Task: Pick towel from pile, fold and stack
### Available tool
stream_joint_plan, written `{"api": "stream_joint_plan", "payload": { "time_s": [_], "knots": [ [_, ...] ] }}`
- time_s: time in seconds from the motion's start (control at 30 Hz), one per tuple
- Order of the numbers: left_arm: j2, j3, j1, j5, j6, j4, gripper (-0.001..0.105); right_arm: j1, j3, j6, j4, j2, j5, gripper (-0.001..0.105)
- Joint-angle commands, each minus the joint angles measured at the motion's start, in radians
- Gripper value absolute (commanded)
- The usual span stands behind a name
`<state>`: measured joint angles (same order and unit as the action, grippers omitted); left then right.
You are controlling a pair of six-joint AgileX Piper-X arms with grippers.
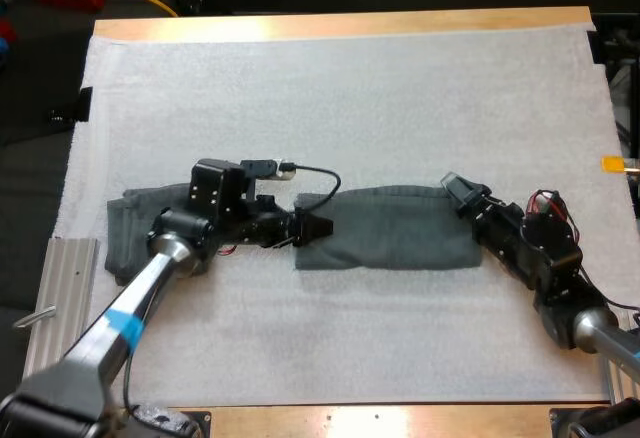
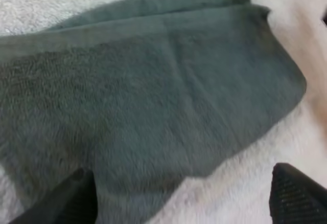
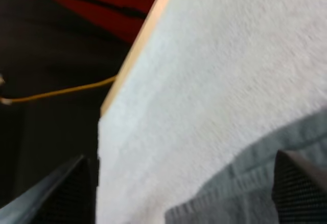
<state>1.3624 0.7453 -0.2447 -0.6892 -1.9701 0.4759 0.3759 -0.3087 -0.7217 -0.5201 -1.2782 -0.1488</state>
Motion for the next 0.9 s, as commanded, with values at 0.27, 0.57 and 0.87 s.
{"api": "stream_joint_plan", "payload": {
  "time_s": [0.27,0.57,0.87],
  "knots": [
    [-0.154,0.009,0.001,0.079,0.121,0.168,0.068,-0.004,-0.006,-0.116,0.209,0.152,-0.02,0.071],
    [-0.302,0.009,-0.013,0.079,0.121,0.236,0.067,-0.004,-0.048,-0.241,0.532,0.312,-0.026,0.071],
    [-0.457,0.009,-0.04,0.089,0.121,0.323,0.067,-0.004,-0.222,-0.458,0.974,0.396,-0.027,0.071]
  ]
}}
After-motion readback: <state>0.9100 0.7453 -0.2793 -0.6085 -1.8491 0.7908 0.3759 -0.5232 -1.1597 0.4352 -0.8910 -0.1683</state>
